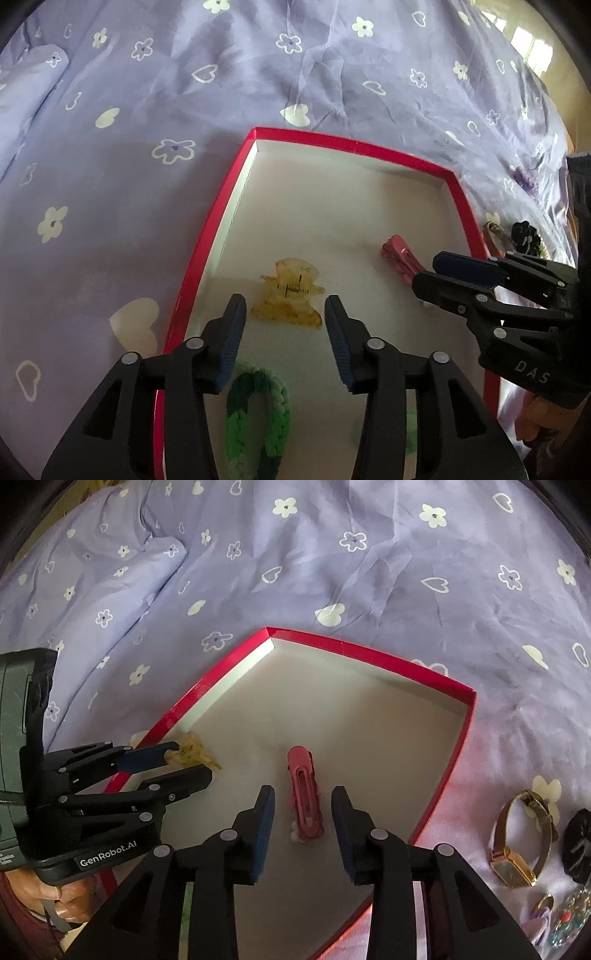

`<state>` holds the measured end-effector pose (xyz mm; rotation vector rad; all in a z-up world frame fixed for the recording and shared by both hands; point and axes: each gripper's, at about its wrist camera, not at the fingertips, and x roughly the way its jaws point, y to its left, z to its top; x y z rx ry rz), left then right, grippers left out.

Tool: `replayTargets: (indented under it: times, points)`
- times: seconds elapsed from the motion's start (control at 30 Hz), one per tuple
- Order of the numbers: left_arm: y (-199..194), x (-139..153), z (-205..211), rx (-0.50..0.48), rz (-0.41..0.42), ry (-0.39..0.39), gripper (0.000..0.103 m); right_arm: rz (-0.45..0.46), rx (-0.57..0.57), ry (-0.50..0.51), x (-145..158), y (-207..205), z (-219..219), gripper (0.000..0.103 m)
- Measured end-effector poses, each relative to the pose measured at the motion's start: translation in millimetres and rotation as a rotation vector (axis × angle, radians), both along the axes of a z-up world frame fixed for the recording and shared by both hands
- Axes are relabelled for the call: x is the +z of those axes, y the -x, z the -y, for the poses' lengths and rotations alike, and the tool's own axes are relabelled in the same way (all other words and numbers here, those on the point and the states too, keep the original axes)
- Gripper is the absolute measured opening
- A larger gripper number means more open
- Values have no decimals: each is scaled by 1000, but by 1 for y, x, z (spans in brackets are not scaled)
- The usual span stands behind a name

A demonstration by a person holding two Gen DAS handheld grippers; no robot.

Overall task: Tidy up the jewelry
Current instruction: 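Place the yellow claw clip and pink hair clip into the box, open both tools, then grasp the gold watch with the left tool while the right grasps the black scrunchie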

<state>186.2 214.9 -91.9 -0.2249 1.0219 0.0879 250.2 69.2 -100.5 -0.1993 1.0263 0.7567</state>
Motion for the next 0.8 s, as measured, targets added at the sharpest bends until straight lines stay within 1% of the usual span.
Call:
replayTargets:
  times: [0.1,0.13,0.17,0.3,0.43,0.63,0.8]
  points:
    - [8,10,1,13,23,-3,48,8,-14,-35,11,8,12,34]
    - [11,13,1,17,30,-2,49,13,-22,-49,15,11,17,36]
    - [15,18,0,25,41,3,51,16,-29,-62,18,14,22,38]
    - [29,31,1,43,73,30,56,34,-69,-118,34,28,50,40]
    - [44,39,6,58,94,54,57,38,-117,-157,44,41,80,42]
    - [62,45,17,60,105,89,57,31,-184,-174,45,56,119,44]
    - [70,51,35,32,112,109,57,24,-248,-183,43,68,157,44]
